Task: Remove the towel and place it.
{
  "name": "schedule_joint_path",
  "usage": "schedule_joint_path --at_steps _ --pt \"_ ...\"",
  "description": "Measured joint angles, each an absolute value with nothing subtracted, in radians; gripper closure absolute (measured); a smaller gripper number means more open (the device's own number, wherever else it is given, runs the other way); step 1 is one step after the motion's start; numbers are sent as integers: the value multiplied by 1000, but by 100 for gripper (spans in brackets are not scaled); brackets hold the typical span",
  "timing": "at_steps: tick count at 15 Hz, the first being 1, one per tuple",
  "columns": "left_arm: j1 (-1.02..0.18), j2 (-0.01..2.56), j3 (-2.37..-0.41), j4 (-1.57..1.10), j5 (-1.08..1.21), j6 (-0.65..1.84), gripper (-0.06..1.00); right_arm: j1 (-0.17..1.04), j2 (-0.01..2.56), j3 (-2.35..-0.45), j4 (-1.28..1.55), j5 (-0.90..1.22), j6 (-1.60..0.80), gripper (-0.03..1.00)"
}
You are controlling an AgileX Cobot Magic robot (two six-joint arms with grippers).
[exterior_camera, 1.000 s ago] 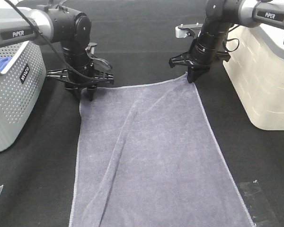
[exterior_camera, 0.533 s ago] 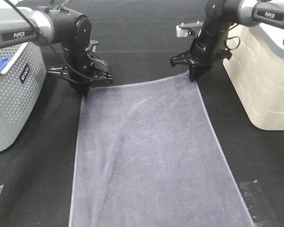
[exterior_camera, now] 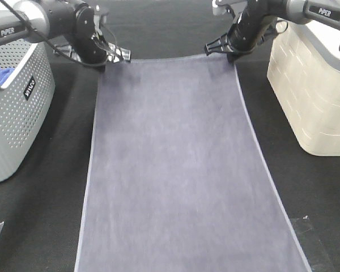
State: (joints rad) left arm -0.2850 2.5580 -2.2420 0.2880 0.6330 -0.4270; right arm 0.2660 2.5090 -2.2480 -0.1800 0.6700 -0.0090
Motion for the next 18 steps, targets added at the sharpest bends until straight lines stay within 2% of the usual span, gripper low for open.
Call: schedule_joint_path --at_steps 4,11,18 --pt "-246 2573 -2244 320 371 -426 94 266 2524 -2248 -246 455 14 97" --pt "-226 2725 -2244 394 40 -426 94 264 2646 -2248 -349 193 15 97" --pt "-199 2768 -2244 393 14 -472 94 229 2723 -2248 -370 151 17 96"
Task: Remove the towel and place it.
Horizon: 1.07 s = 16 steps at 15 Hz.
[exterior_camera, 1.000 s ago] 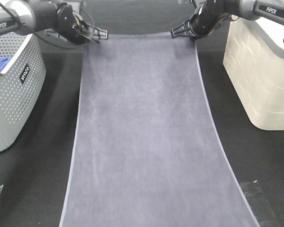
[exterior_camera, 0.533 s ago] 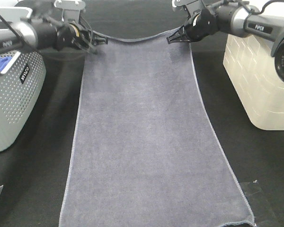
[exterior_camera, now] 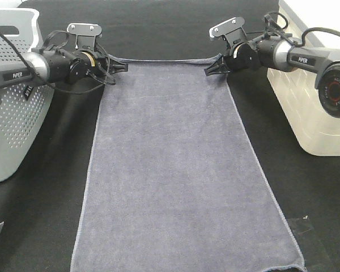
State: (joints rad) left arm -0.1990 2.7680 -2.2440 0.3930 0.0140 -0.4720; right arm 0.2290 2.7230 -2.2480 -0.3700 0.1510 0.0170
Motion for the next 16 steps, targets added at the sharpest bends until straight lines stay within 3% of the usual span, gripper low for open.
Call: schedule_joint_path --at_steps 1,3,6,7,9,16 --pt "-199 2768 -2244 392 14 -472 92 229 2723 -2248 -370 149 17 94" --pt "-199 2768 -2244 379 14 -476 79 230 2723 -2248 -370 149 29 82" --pt "-199 2768 -2244 362 14 -476 48 230 2723 -2248 -371 149 72 50" --pt "-199 2768 -2244 353 14 -476 42 230 2723 -2248 -370 152 95 37" --pt "-199 2760 -2244 313 22 -476 41 230 2716 -2248 -360 182 119 32" --pt "-222 2624 -2245 252 67 -447 41 237 2599 -2248 -255 270 121 31"
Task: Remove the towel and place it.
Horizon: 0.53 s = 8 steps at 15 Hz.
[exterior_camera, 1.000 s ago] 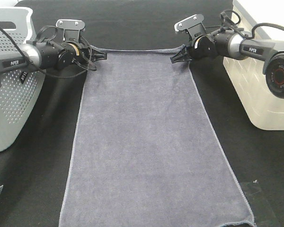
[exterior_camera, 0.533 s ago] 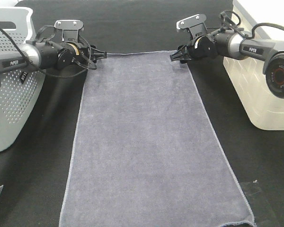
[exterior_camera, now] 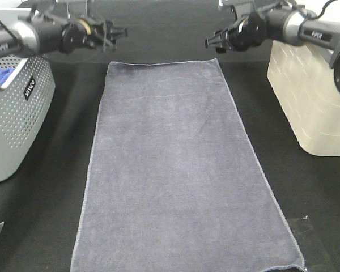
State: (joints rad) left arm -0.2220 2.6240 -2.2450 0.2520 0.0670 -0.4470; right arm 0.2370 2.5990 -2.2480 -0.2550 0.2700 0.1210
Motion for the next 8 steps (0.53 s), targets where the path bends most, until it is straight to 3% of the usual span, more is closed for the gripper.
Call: schedule_joint_path --at_steps 3,8 --pt "-265 2519 -2245 254 222 -374 41 285 2498 -2248 -253 369 120 31" --pt "-280 2328 -2245 254 706 -313 41 334 2295 -2248 -236 746 120 31"
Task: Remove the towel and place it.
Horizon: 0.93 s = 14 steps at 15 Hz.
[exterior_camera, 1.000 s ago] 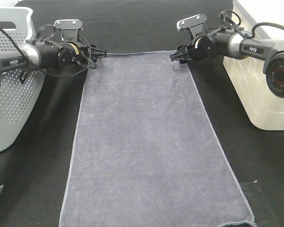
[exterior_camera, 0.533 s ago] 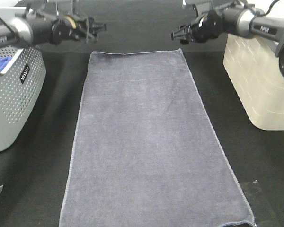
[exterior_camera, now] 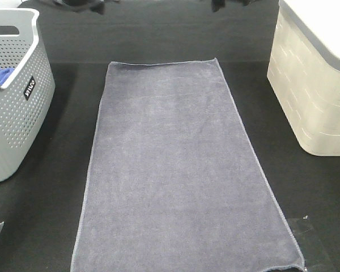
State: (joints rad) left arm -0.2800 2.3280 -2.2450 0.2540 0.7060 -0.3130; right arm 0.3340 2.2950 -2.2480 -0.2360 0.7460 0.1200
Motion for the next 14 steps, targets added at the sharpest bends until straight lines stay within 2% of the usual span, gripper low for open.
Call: schedule_joint_path --at_steps 2,4,7,10,14 --pt "-280 2226 -2245 254 928 -257 41 335 2193 -2248 -205 960 119 31" --pt "-280 2156 -2246 255 1048 -218 41 335 2118 -2248 -193 1146 119 31" --pt "-280 2085 -2246 319 1193 -210 41 335 2046 -2245 -180 1212 118 31" --pt "-280 2034 -2233 371 1213 -207 41 335 1982 -2187 -148 1212 109 31" --pt "-280 1843 -2045 373 1213 -207 41 335 1840 -1964 -111 1211 85 31"
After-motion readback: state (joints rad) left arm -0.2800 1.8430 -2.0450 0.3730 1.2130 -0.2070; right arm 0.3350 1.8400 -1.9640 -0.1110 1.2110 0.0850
